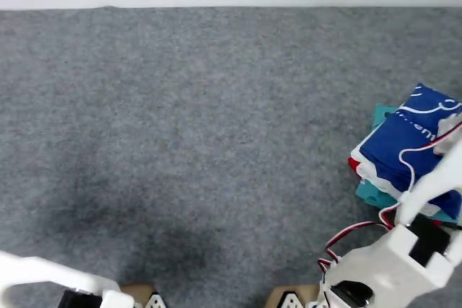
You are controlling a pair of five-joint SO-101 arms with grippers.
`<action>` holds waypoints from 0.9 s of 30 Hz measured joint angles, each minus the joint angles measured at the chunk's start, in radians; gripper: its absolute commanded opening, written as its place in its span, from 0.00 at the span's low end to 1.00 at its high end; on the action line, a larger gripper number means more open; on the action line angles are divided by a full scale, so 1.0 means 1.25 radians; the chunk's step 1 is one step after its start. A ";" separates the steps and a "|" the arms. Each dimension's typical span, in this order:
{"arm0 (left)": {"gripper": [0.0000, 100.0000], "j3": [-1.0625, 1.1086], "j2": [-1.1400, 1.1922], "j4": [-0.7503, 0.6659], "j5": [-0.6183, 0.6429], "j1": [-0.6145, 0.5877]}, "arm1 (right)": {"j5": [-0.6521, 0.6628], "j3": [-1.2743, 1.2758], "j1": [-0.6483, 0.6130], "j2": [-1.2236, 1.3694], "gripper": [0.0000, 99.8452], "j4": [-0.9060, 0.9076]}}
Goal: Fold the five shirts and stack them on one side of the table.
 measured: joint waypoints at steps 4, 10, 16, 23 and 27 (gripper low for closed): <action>0.01 0.000 0.000 0.000 0.000 0.000 | 0.000 0.071 0.045 0.055 0.01 0.007; 0.01 0.000 0.000 0.000 0.000 0.014 | 0.000 0.093 0.070 0.144 0.01 0.004; 0.01 0.000 0.000 0.000 -0.001 0.027 | 0.000 -0.011 0.070 0.128 0.01 0.011; 0.01 0.000 0.000 0.000 -0.001 0.027 | 0.000 -0.096 0.070 0.108 0.01 -0.174; 0.01 0.000 0.000 0.000 -0.001 0.027 | 0.000 -0.088 0.086 0.136 0.01 -0.346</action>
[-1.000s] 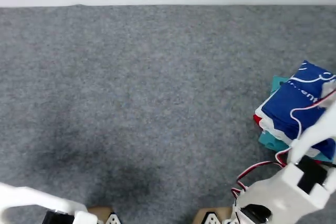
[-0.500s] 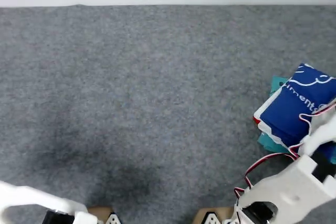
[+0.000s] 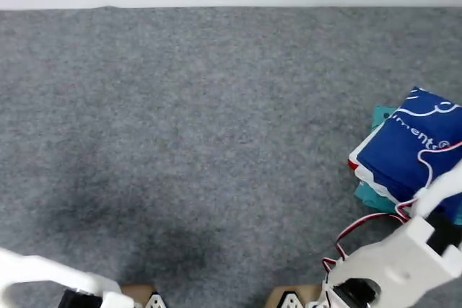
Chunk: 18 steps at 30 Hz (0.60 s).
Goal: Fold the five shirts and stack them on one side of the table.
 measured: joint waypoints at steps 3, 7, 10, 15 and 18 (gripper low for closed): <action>0.01 0.000 0.000 0.000 0.000 0.000 | 0.000 0.002 0.025 0.090 0.01 -0.083; 0.01 0.000 0.000 0.000 0.000 0.000 | 0.000 0.002 0.041 0.168 0.01 -0.141; 0.01 0.002 0.000 0.000 0.000 0.000 | 0.000 0.002 0.041 0.164 0.01 -0.144; 0.01 0.002 0.000 0.000 0.000 0.000 | 0.000 0.000 0.014 0.082 0.01 -0.069; 0.01 0.002 0.000 0.000 0.000 0.000 | 0.000 0.000 -0.034 0.002 0.01 0.007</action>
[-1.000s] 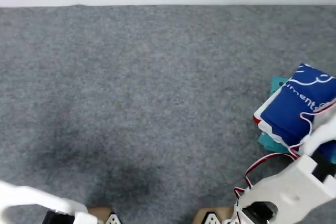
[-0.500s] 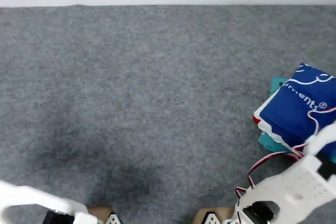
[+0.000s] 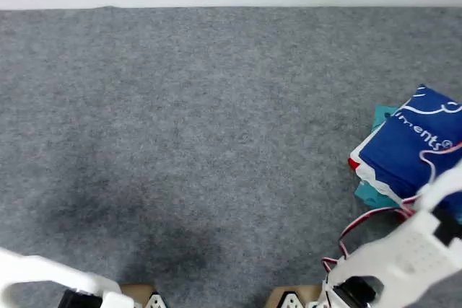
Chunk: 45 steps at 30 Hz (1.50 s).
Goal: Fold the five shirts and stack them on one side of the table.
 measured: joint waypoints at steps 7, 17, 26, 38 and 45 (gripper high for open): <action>0.01 0.000 0.000 0.000 0.000 0.000 | 0.000 0.000 -0.162 -0.075 0.01 0.248; 0.01 0.000 0.000 0.000 0.000 0.000 | 0.001 0.031 -0.226 0.098 0.01 0.205; 0.01 0.000 -0.018 0.000 0.000 0.000 | -0.028 0.029 -0.263 0.025 0.01 0.303; 0.01 0.020 -0.317 0.022 0.145 0.277 | -0.122 0.055 -0.393 -0.311 0.01 0.403; 0.01 0.081 -0.334 0.022 0.426 0.567 | -0.220 0.265 -0.465 -0.511 0.01 0.403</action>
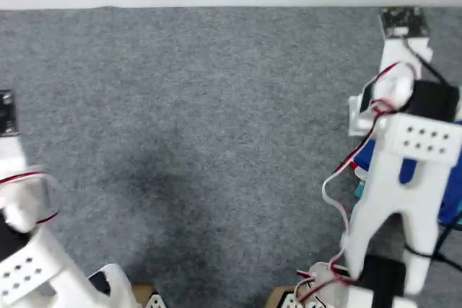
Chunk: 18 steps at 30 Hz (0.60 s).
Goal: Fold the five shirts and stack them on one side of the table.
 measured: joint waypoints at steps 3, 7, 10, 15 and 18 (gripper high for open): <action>0.01 0.059 -0.004 -0.014 0.139 0.145 | -0.079 0.117 -0.025 -0.087 0.01 -0.001; 0.01 0.112 -0.004 -0.039 0.276 0.307 | -0.135 0.284 -0.042 -0.216 0.01 -0.048; 0.01 0.140 -0.004 -0.054 0.324 0.376 | -0.163 0.415 -0.042 -0.323 0.01 -0.133; 0.01 0.206 -0.006 -0.115 0.356 0.414 | -0.191 0.662 -0.041 -0.512 0.01 -0.300; 0.00 0.257 -0.006 -0.163 0.393 0.422 | -0.193 0.800 -0.043 -0.614 0.01 -0.376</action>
